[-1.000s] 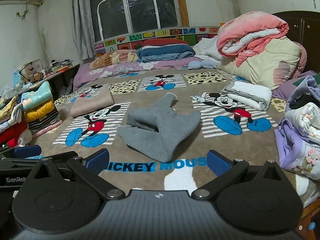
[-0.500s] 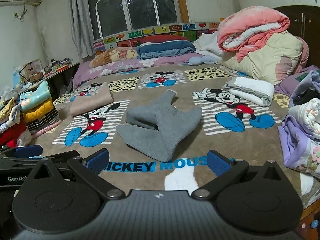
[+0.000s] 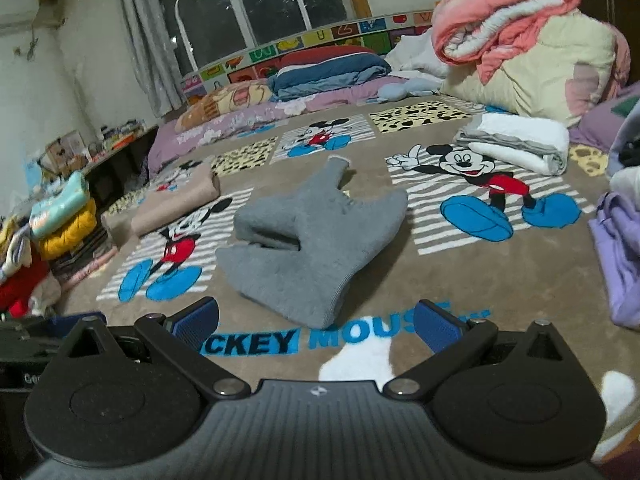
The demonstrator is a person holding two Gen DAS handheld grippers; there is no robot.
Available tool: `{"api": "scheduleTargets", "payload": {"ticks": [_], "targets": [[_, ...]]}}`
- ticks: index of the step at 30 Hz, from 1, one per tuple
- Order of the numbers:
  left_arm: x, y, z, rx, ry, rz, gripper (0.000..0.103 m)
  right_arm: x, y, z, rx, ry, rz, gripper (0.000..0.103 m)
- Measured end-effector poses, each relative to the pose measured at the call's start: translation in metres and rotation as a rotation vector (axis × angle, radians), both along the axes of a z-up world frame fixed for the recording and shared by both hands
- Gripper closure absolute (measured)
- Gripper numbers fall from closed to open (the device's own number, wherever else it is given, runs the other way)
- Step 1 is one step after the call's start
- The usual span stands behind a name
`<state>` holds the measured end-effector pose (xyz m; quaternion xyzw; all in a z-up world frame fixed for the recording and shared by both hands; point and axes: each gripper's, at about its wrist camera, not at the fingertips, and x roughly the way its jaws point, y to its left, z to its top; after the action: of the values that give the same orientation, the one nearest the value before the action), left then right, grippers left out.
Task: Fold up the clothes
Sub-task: 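Move both grippers down toward the grey sweatpants legs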
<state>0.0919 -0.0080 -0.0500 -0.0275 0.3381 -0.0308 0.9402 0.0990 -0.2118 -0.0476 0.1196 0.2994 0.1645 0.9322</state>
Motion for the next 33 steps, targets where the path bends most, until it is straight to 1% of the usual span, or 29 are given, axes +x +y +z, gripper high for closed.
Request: {"api": "scheduleTargets", "payload": {"ticks": [2,6,9,11,13,15,19,23,24,28,29,33], "targets": [[0.011,0.000,-0.005,-0.002,0.005,-0.007,0.000,0.010,-0.006,-0.007,0.033,-0.011,-0.008,0.000],[0.033,-0.002,-0.013,-0.009,-0.026,-0.018,0.000,0.032,-0.019,-0.022,0.116,-0.025,-0.038,0.000],[0.052,-0.004,-0.018,-0.018,-0.002,-0.039,0.000,0.050,-0.026,-0.035,0.159,-0.038,-0.045,0.000],[0.065,-0.003,-0.020,-0.008,0.015,-0.030,0.000,0.063,-0.029,-0.043,0.186,-0.052,-0.043,0.000],[0.078,0.001,-0.022,-0.024,0.033,-0.034,0.000,0.074,-0.032,-0.052,0.219,-0.071,-0.035,0.000],[0.089,0.003,-0.023,-0.033,0.028,-0.041,0.000,0.088,-0.033,-0.061,0.248,-0.055,-0.024,0.000],[0.113,0.005,-0.024,-0.009,0.018,-0.042,0.000,0.117,-0.044,-0.081,0.352,0.009,-0.042,0.000],[0.144,0.011,-0.025,-0.039,0.024,-0.046,0.001,0.142,-0.062,-0.100,0.488,0.054,-0.064,0.000],[0.152,0.011,-0.025,-0.038,0.026,-0.052,0.002,0.147,-0.065,-0.104,0.505,0.058,-0.072,0.000],[0.182,0.007,-0.025,-0.001,0.028,-0.072,0.003,0.171,-0.070,-0.119,0.543,0.082,-0.097,0.001],[0.189,0.007,-0.025,0.004,0.031,-0.080,0.005,0.177,-0.071,-0.123,0.552,0.088,-0.101,0.002],[0.219,0.005,-0.024,0.013,0.052,-0.106,0.012,0.192,-0.066,-0.131,0.532,0.101,-0.122,0.004]]}}
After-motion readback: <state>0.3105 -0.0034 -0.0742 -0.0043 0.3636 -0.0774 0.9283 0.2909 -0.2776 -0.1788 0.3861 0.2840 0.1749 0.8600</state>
